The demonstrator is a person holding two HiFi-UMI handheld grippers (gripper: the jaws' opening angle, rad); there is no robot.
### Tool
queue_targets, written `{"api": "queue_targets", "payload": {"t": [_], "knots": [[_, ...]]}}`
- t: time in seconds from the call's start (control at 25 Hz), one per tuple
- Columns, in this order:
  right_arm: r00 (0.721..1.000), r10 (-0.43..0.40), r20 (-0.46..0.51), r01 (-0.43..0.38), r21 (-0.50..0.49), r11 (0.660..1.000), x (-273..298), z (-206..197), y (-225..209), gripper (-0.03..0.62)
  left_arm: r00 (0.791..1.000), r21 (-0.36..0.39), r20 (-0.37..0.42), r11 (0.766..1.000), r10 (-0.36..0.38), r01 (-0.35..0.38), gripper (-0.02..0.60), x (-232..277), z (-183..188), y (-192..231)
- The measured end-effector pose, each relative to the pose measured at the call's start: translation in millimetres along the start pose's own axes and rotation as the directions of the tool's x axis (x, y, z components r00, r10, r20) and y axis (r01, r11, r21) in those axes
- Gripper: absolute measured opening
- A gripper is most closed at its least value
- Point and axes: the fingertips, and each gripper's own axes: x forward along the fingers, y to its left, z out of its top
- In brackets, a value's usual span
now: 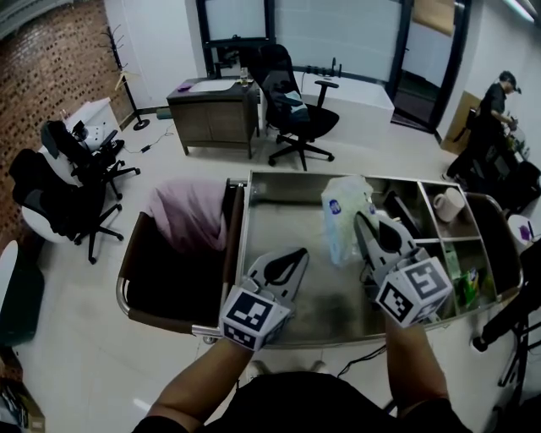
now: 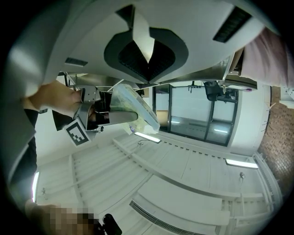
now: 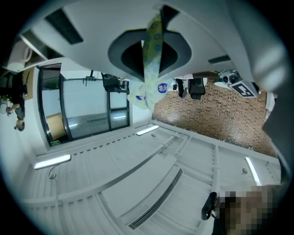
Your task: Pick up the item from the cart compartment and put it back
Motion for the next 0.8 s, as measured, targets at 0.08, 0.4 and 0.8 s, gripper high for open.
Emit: {"api": "queue_targets", "payload": {"t": [0.08, 0.4, 0.8], "knots": [[1.000, 0.001, -0.011, -0.002, -0.028, 1.000, 11.1, 6.4, -2.4, 0.014, 1.000, 0.001, -0.001, 1.000, -0.001, 0.001, 0.000, 0.1, -0.1, 0.0], [0.995, 0.009, -0.095, -0.020, -0.112, 0.993, 59.9, 12.0, -8.4, 0.014, 1.000, 0.001, -0.005, 1.000, -0.007, 0.007, 0.000, 1.5, -0.8, -0.4], [0.966, 0.009, -0.259, -0.045, -0.131, 0.990, 112.3, -25.4, -24.8, 0.014, 1.000, -0.001, -0.010, 1.000, -0.004, 0.004, 0.000, 2.0, -0.7, -0.5]]}}
